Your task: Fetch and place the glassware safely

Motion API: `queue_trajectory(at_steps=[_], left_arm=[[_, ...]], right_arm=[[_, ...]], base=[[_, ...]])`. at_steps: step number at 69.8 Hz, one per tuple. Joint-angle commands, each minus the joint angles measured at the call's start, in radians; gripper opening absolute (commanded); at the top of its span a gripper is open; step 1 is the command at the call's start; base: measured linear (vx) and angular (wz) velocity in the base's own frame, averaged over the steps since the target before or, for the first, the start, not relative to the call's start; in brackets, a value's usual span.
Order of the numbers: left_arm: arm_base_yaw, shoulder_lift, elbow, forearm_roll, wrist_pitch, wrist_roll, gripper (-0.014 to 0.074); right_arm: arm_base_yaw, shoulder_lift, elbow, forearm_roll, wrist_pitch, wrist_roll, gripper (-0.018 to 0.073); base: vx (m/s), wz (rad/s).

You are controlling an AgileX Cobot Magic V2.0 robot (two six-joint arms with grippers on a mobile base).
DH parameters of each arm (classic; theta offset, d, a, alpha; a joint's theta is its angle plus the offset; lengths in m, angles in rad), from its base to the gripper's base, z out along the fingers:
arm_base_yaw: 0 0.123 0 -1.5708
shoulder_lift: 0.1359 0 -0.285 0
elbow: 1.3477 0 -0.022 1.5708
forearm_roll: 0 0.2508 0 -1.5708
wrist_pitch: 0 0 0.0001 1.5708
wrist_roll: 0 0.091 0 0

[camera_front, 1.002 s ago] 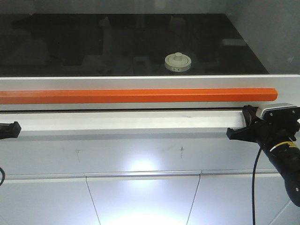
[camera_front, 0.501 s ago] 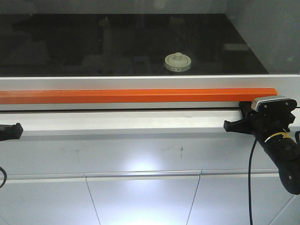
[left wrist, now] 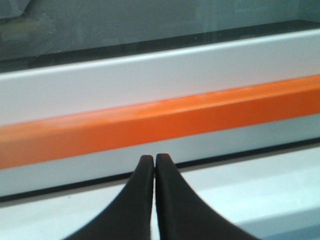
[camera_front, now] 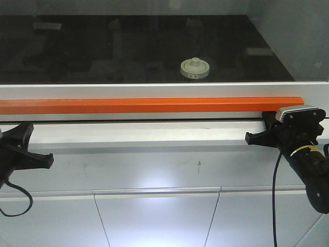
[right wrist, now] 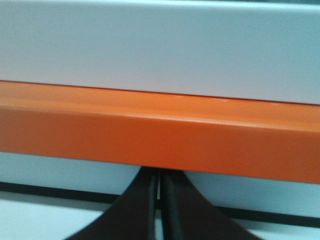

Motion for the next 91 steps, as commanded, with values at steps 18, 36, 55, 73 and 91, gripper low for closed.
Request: queue_trajectory(at_steps=[18, 36, 55, 73, 91], left_arm=[[-0.004, 0.184, -0.142, -0.013, -0.129, -0.002, -0.0007], [-0.004, 0.254, -0.224, -0.089, -0.111, -0.002, -0.0007], [-0.004, 0.255, -0.267, -0.087, -0.137, -0.002, -0.0007], [-0.004, 0.247, -0.270, -0.027, -0.185, -0.006, -0.0007], [-0.004, 0.166, -0.270, -0.037, -0.166, -0.006, -0.0007]], right_arm=[[-0.002, -0.033, -0.050, 0.006, -0.091, -0.009, -0.0001], [-0.002, -0.033, -0.050, 0.006, -0.091, -0.009, -0.0001], [-0.002, -0.033, -0.050, 0.006, -0.089, -0.009, -0.0001], [-0.002, -0.033, -0.050, 0.006, -0.089, -0.009, -0.0001], [-0.002, -0.059, -0.050, -0.001, -0.097, -0.009, -0.0001]], base=[[0.00, 0.00], [0.00, 0.00], [0.00, 0.00], [0.00, 0.00], [0.00, 0.00]])
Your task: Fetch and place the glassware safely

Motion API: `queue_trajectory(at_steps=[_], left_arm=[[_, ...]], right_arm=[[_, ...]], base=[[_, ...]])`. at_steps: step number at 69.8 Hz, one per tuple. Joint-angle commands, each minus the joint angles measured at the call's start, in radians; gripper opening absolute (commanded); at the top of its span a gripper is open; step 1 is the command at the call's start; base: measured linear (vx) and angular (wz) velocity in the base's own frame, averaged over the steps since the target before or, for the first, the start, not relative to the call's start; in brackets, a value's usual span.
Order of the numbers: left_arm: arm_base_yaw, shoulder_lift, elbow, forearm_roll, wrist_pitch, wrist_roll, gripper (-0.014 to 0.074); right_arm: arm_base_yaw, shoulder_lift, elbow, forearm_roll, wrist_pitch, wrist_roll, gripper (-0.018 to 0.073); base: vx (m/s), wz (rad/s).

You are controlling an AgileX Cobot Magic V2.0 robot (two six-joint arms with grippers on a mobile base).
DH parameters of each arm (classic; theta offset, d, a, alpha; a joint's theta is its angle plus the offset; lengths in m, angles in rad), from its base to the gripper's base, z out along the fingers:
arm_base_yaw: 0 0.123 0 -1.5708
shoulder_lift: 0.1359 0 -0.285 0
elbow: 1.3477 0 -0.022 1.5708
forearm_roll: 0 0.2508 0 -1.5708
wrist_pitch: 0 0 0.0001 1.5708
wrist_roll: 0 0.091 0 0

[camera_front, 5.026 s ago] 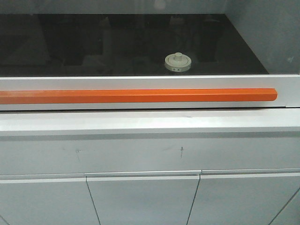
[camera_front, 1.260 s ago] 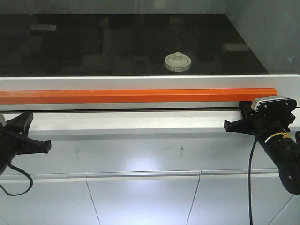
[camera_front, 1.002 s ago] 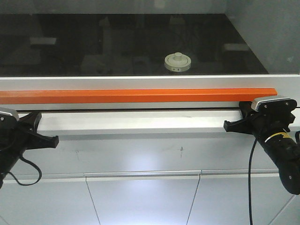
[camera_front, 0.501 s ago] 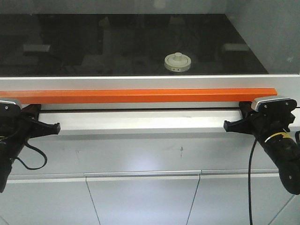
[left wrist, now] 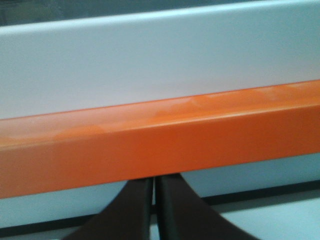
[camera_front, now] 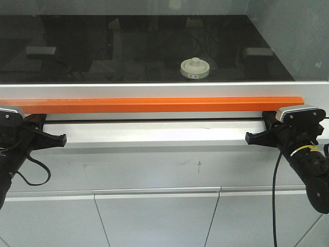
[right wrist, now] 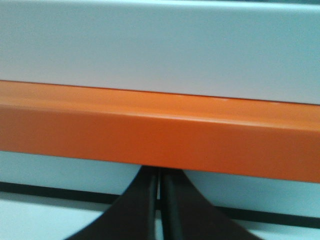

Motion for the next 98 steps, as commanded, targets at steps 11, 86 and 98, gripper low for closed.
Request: queue_trajectory(at_steps=[11, 86, 98], left_arm=[[-0.004, -0.142, -0.038, 0.004, -0.144, -0.003, -0.0007], [-0.004, -0.554, -0.329, -0.003, 0.316, -0.003, -0.0007], [-0.004, -0.614, -0.329, -0.003, 0.380, -0.003, -0.0007]], right_arm=[[-0.002, -0.100, -0.050, 0.000, -0.079, -0.009, -0.0001], [-0.002, -0.521, -0.200, -0.011, 0.262, 0.001, -0.0001], [-0.002, -0.595, -0.200, -0.011, 0.316, 0.001, -0.0001]], base=[[0.00, 0.00], [0.00, 0.00], [0.00, 0.00]])
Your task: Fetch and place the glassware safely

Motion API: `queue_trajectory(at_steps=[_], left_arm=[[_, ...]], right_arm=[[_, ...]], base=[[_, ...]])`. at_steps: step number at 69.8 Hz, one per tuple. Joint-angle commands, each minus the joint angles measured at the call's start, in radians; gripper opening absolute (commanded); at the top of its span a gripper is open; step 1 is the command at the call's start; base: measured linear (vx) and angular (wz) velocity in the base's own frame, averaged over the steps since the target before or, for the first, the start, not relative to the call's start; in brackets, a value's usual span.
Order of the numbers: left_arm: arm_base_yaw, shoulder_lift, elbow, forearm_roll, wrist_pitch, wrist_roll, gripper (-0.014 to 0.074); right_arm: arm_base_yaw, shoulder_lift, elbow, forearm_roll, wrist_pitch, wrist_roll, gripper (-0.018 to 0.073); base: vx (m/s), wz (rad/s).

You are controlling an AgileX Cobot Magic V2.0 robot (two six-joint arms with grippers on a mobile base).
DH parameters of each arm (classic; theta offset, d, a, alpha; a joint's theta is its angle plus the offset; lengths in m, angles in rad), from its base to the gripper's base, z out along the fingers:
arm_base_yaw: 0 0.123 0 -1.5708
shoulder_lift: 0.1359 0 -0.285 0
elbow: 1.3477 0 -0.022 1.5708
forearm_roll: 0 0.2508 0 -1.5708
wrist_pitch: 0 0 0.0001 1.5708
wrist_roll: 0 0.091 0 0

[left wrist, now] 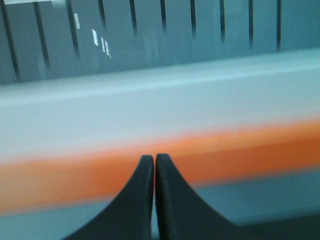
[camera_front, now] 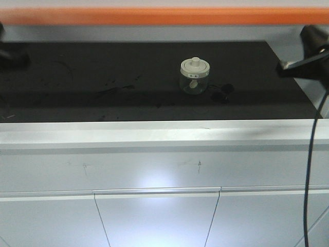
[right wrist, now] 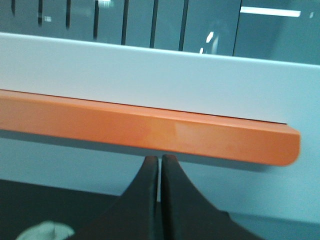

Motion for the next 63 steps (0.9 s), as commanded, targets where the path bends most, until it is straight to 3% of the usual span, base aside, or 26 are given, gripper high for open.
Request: queue_trajectory(at_steps=[1, 34, 51, 63], left_arm=[[-0.004, -0.069, -0.044, -0.006, -0.097, -0.004, -0.0007], [-0.004, -0.088, -0.044, -0.006, 0.001, -0.004, -0.0007], [-0.004, -0.178, -0.038, 0.006, 0.178, -0.003, -0.0007], [-0.004, -0.261, -0.038, 0.012, 0.362, 0.001, -0.0007]], right_arm=[[-0.002, -0.064, -0.032, 0.007, -0.038, -0.004, -0.0001], [-0.002, -0.077, -0.032, 0.007, 0.020, 0.036, -0.0001], [-0.002, -0.146, -0.032, -0.009, 0.149, 0.072, -0.0001], [-0.002, -0.197, -0.032, -0.008, 0.292, 0.075, -0.0001]], base=[[0.00, 0.00], [0.00, 0.00], [0.00, 0.00], [0.00, 0.00]])
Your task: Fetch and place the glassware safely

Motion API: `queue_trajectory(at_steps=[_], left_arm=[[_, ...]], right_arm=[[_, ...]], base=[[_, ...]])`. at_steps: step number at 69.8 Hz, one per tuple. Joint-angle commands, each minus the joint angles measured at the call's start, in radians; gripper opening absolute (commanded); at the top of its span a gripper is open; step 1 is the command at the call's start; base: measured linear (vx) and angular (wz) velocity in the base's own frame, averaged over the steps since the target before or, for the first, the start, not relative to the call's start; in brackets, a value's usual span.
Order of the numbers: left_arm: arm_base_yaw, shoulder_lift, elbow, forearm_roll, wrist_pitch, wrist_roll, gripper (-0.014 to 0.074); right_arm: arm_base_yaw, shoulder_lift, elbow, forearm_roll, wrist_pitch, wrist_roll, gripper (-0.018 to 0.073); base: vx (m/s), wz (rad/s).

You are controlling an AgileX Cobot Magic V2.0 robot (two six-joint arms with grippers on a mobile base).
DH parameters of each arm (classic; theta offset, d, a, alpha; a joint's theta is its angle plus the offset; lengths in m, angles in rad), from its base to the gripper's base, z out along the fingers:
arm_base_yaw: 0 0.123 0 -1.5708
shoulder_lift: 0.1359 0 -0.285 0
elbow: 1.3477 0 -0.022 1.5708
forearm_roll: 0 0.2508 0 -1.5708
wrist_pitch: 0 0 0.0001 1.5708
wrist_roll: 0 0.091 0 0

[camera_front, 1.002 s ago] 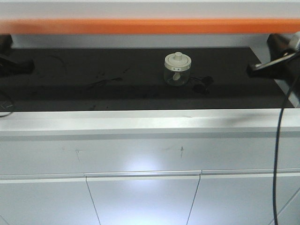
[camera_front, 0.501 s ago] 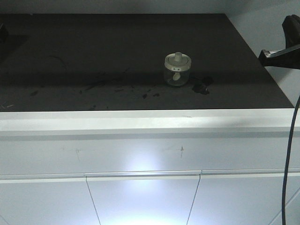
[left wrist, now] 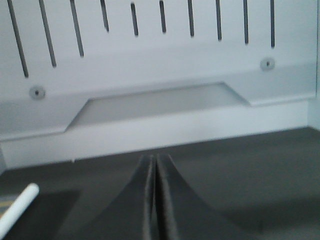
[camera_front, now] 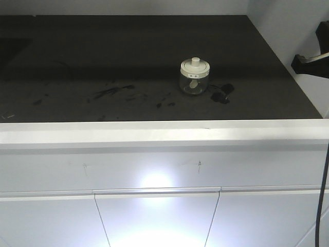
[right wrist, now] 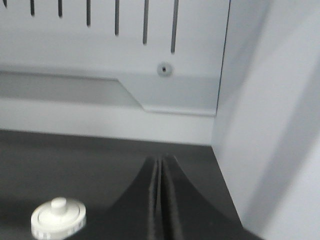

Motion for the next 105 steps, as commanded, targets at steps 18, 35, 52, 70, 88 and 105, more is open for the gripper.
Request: queue_trajectory(at_steps=[18, 35, 52, 70, 88, 105], left_arm=[[-0.004, -0.230, 0.135, 0.047, 0.079, 0.000, -0.0007], [-0.004, -0.458, 0.375, 0.043, 0.089, -0.001, -0.0007], [-0.004, -0.680, 0.518, 0.042, 0.193, -0.002, -0.0007], [-0.004, -0.832, 0.573, 0.042, 0.346, -0.002, -0.0007], [-0.004, -0.861, 0.599, 0.042, 0.345, -0.002, -0.0007], [-0.004, -0.861, 0.599, 0.042, 0.349, -0.002, -0.0007]], right_arm=[[-0.001, -0.071, -0.026, -0.002, 0.065, 0.005, -0.0001], [-0.001, -0.071, -0.026, -0.002, 0.069, 0.026, -0.0001], [-0.001, -0.071, -0.026, -0.002, 0.069, 0.026, -0.0001], [-0.001, -0.068, -0.026, -0.002, 0.070, 0.026, -0.0001], [-0.001, -0.026, -0.026, -0.007, -0.025, 0.026, -0.0001], [-0.001, 0.044, -0.088, -0.102, -0.036, 0.091, 0.0049]], base=[[0.00, 0.00], [0.00, 0.00], [0.00, 0.00], [0.00, 0.00], [0.00, 0.00], [0.00, 0.00]])
